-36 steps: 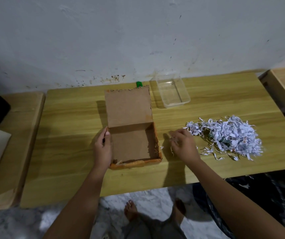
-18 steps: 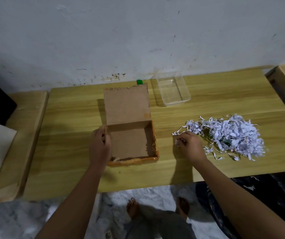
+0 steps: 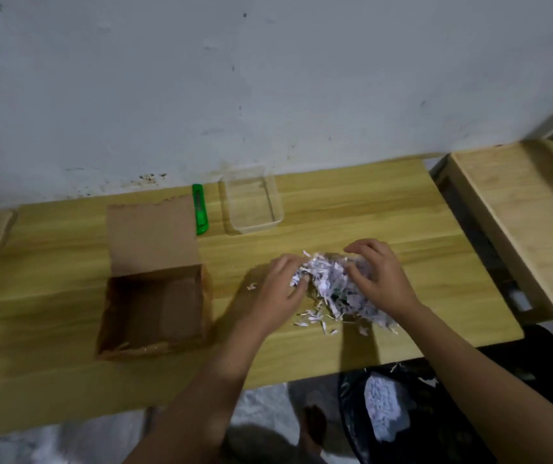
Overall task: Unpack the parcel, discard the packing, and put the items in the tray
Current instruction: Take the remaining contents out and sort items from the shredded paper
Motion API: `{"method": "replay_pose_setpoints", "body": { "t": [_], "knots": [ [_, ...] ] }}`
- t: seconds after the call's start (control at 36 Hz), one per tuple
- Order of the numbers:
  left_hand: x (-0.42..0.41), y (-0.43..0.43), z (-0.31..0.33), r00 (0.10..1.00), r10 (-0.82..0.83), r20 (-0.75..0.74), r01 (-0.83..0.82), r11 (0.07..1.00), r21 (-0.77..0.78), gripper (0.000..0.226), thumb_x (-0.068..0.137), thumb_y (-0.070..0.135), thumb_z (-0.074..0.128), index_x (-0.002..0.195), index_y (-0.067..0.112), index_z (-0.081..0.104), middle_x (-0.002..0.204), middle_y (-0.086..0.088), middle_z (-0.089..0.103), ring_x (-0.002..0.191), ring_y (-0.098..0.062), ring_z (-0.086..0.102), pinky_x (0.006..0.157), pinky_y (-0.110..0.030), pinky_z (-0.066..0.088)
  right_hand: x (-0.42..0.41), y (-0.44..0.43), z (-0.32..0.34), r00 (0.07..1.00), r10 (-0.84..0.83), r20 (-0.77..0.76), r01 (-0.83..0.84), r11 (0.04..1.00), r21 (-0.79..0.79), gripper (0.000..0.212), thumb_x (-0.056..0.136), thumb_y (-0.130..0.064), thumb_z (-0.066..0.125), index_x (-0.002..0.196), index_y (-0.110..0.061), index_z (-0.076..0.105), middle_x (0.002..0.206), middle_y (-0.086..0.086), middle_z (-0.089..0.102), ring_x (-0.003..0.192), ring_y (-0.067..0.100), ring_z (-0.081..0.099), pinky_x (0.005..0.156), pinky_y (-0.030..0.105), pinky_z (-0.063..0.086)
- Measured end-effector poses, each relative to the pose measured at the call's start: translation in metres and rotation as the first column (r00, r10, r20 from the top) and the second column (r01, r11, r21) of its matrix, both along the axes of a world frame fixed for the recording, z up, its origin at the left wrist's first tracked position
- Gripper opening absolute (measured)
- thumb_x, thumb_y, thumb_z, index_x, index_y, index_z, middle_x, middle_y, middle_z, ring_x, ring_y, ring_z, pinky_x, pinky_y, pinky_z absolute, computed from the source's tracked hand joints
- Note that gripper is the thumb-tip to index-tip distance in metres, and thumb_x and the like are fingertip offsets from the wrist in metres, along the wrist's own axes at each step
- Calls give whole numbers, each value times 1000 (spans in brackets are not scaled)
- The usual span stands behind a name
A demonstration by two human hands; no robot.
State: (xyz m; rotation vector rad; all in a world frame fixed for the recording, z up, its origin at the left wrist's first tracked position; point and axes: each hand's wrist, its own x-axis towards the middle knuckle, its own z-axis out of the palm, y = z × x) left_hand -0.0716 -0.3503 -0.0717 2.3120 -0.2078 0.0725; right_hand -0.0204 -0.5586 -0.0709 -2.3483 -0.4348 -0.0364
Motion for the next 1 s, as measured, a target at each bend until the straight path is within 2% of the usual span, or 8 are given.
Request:
{"method": "replay_pose_setpoints", "body": {
  "t": [0.11, 0.19, 0.28, 0.47, 0.56, 0.72, 0.89, 1.0],
  "knots": [
    [15, -45, -29, 975, -144, -167, 162, 982, 94, 50, 96, 41, 43, 144, 29, 31, 151, 3, 29, 139, -14, 19, 115, -37, 19, -10, -47, -23, 979, 27, -200, -35, 999, -37, 61, 75, -61, 58, 130, -39, 42, 138, -4, 41, 129, 14, 36, 104, 37, 32],
    [25, -53, -36, 963, -135, -231, 155, 986, 70, 53, 94, 47, 44, 143, 38, 28, 154, 8, 19, 140, -11, 12, 113, -36, 13, -12, -59, -36, 934, 108, -340, -95, 994, 55, 63, 80, -46, 65, 135, -39, 36, 144, -7, 29, 133, 9, 30, 106, 27, 29],
    [38, -51, -40, 969, -129, -211, 134, 991, 10, 51, 88, 49, 54, 136, 37, 43, 143, 9, 33, 132, -11, 27, 107, -29, 23, 0, -55, -39, 937, 60, -344, -23, 994, 110, 49, 84, -28, 66, 129, -24, 48, 131, -6, 42, 119, 8, 43, 88, 11, 35],
    [66, -44, -39, 984, 2, -181, -8, 999, -35, 38, 87, 37, 61, 117, 13, 64, 106, 6, 57, 100, -9, 54, 85, -18, 37, 43, -57, -24, 916, 60, -396, 29, 976, 215, 22, 86, -29, 63, 101, -13, 67, 102, 1, 63, 91, 20, 59, 80, 33, 48],
    [67, -39, -42, 982, 113, -150, -122, 991, -57, 28, 88, 30, 61, 108, 12, 69, 96, -5, 66, 87, -14, 59, 76, -21, 40, 50, -61, -24, 920, 3, -391, 102, 964, 246, 11, 85, -25, 65, 90, -16, 67, 93, 7, 63, 71, 21, 57, 64, 25, 46],
    [58, -22, -50, 909, 330, -255, -368, 922, -120, 20, 88, 15, 62, 69, 14, 61, 56, -9, 46, 55, -18, 42, 56, -35, 36, 49, -80, -38, 868, -200, -455, 347, 900, 265, 17, 86, -18, 64, 100, -8, 66, 58, -1, 45, 38, -1, 37, 40, 8, 32],
    [51, -15, -55, 866, 456, -205, -461, 887, 24, 20, 87, 15, 63, 74, 0, 63, 61, -21, 57, 59, -23, 47, 59, -36, 34, 44, -88, -34, 846, -339, -412, 445, 874, 196, 34, 82, -15, 68, 115, -6, 62, 108, 4, 59, 89, 14, 55, 62, 12, 45],
    [45, -14, -60, 809, 564, -166, -557, 825, 94, 16, 88, 9, 58, 79, -3, 63, 70, -20, 61, 65, -26, 50, 61, -28, 25, 40, -82, -19, 923, -284, -262, 334, 927, 171, 26, 80, -8, 70, 106, -9, 67, 117, 9, 60, 102, 13, 53, 76, 7, 39]
  ]
}}
